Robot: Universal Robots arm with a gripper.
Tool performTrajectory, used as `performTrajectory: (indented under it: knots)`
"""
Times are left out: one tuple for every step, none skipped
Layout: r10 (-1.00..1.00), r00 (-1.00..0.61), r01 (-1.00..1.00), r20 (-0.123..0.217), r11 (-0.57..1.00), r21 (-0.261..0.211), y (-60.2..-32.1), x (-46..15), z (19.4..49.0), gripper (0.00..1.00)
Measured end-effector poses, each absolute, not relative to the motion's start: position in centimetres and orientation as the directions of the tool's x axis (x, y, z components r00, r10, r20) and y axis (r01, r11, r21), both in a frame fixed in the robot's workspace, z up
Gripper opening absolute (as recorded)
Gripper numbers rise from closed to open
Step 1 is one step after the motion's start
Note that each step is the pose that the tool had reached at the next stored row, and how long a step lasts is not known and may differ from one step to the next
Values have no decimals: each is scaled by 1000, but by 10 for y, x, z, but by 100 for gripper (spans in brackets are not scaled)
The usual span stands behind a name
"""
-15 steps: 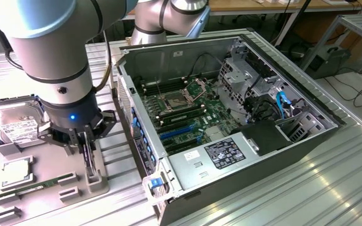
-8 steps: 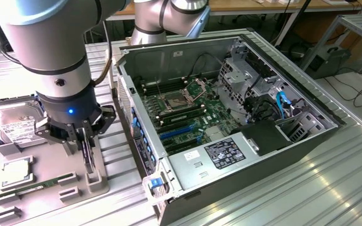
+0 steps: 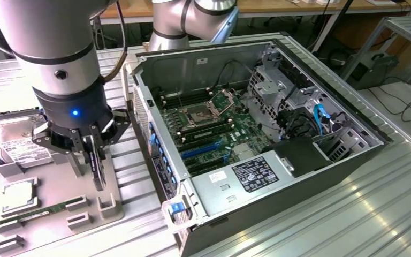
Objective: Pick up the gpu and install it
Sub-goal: 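Pick up the gpu and move the gpu toward the slot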
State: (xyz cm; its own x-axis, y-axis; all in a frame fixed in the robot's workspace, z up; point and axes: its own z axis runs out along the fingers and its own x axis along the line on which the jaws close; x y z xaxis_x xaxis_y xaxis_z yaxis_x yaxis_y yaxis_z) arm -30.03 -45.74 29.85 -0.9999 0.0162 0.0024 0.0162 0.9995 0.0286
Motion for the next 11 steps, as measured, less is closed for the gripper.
performTrajectory:
  knots:
    - [16,-1000,16,2,999,29,-457,-300,303,27]
    - [16,-1000,16,2,999,29,-457,-300,308,27]
    - [16,-1000,16,2,999,30,-458,-300,310,27]
    - [16,-1000,16,2,999,30,-458,-300,314,27]
    - [16,-1000,16,3,999,31,-458,-300,316,27]
    - [16,-1000,16,3,999,34,-458,-300,318,27]
    - [16,-1000,16,3,999,37,-458,-300,320,27]
    - [16,-1000,16,3,999,38,-458,-300,322,27]
    - [16,-1000,16,3,999,39,-458,-300,325,27]
    - [16,-1000,16,3,999,40,-458,-300,327,27]
    - [16,-1000,16,3,999,40,-458,-300,329,27]
